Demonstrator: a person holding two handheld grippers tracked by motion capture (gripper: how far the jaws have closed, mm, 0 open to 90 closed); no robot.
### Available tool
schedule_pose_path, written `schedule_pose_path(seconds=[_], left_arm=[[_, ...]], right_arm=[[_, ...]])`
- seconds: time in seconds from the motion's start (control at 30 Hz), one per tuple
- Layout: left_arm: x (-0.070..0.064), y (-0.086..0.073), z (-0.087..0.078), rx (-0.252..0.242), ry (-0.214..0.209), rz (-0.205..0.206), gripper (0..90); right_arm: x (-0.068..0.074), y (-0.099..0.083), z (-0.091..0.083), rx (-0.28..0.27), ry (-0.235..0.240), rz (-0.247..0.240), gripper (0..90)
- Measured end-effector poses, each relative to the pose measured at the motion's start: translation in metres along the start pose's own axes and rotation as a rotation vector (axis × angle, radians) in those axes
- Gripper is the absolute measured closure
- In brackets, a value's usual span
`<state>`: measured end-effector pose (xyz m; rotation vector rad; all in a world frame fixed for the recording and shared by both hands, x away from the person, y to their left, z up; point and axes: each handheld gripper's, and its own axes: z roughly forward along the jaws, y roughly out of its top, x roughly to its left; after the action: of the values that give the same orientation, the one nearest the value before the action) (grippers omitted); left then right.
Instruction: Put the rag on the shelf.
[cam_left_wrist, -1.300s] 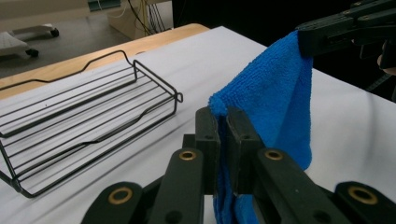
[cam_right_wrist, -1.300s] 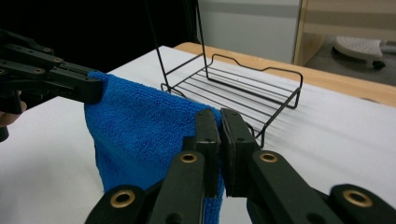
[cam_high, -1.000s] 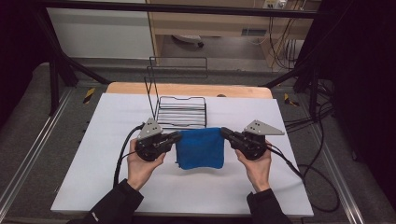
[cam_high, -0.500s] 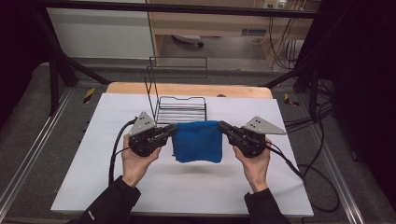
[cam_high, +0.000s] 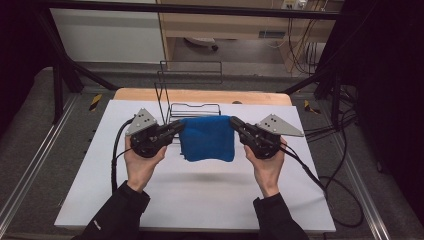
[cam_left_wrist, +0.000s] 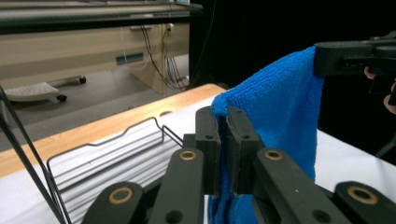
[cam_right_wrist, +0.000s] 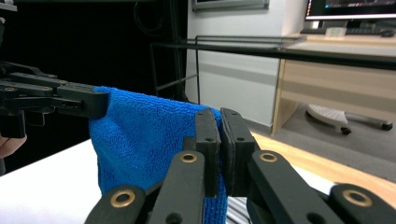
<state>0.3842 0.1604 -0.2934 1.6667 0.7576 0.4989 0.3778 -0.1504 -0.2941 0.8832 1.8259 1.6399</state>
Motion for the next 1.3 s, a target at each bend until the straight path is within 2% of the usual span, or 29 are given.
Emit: schedule_pose_path(seconds=[0.37,0.53,0.83,1.3], left_arm=[[0.010,0.016,-0.006,-0.054,0.030,0.000,84.9],[0.016,0.025,-0.009,-0.083,0.040,-0.009,85.0],[0.022,0.043,-0.013,-0.116,0.058,0.008,85.1],[0.032,0.064,-0.018,-0.171,0.077,0.013,85.1]], right_arm=[[0.006,0.016,0.011,-0.062,-0.014,-0.009,87.0],[0.008,0.026,0.018,-0.075,-0.015,-0.020,87.0],[0.008,0.041,0.027,-0.104,-0.024,-0.027,87.1],[0.010,0.070,0.040,-0.141,-0.041,-0.067,87.1]])
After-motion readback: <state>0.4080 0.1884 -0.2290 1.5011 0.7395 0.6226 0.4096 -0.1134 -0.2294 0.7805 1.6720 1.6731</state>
